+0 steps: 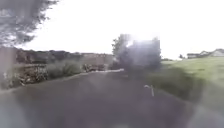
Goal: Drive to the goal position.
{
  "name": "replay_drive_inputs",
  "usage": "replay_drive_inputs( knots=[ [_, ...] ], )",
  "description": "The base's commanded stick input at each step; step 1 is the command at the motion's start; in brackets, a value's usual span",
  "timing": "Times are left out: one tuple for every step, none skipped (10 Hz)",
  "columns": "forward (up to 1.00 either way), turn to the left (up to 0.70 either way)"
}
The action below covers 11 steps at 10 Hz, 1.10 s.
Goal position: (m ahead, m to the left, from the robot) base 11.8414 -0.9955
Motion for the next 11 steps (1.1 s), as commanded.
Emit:
replay_drive_inputs(
  knots=[
    [1.00,0.00],
    [1.00,0.00],
    [1.00,0.00],
    [1.00,0.00],
    [1.00,0.00],
    [1.00,0.00],
    [1.00,0.00],
    [1.00,0.00],
    [1.00,0.00],
    [1.00,0.00],
    [1.00,0.00]
  ],
)
